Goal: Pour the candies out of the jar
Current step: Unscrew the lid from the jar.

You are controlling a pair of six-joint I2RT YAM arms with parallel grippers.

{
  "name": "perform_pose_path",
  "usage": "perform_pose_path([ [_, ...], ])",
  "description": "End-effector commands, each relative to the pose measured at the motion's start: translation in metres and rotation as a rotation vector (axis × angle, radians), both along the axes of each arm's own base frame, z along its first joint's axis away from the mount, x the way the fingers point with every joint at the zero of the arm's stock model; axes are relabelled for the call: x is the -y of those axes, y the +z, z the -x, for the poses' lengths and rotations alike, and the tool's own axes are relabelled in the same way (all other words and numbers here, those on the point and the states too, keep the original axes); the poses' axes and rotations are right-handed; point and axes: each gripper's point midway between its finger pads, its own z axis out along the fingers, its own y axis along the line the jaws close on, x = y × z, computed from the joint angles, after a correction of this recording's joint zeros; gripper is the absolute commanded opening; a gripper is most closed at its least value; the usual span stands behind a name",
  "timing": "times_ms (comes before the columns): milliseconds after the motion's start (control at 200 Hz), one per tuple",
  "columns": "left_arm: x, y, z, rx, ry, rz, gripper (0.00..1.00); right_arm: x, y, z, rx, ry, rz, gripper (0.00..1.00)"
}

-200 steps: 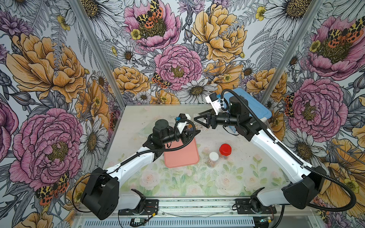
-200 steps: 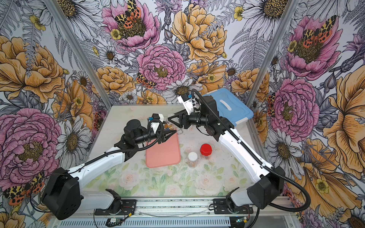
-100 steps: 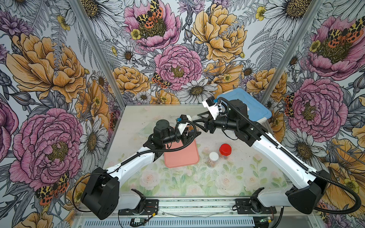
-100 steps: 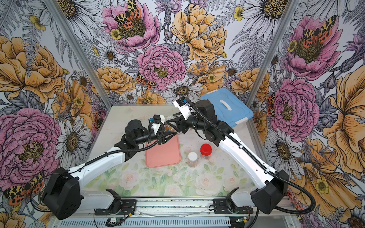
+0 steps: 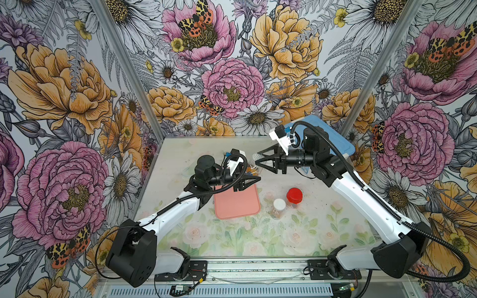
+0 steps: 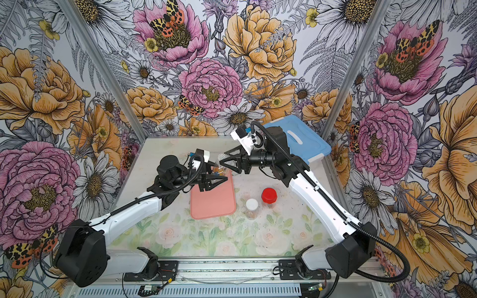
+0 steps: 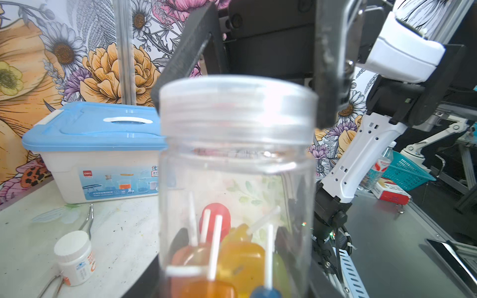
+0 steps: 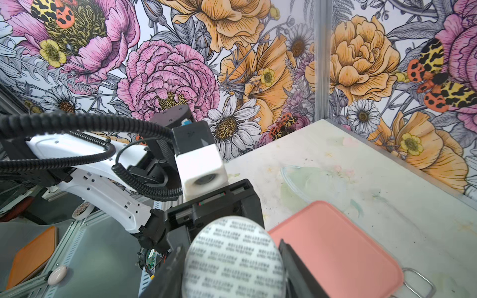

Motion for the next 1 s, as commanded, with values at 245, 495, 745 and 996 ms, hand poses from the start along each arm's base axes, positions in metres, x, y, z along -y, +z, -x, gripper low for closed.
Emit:
perform_pose_path([
  [245, -0.009, 0.013, -0.018, -0.039, 0.073, 0.027, 0.0, 0.004, 0.02, 0.0, 0.049, 0.001, -0.029, 0.57],
  [495, -0.01, 0.008, -0.021, -0.044, 0.09, 0.017, 0.0, 0.007, 0.029, -0.003, 0.048, -0.044, -0.038, 0.78],
  [745, -0.016, 0.003, -0.035, -0.025, 0.211, -0.015, 0.0, 0.025, 0.041, -0.029, 0.034, -0.271, -0.037, 0.97],
  [996, -0.014, -0.004, -0.046, 0.099, 0.426, -0.13, 0.0, 0.022, 0.028, -0.053, -0.022, -0.537, -0.004, 0.97],
])
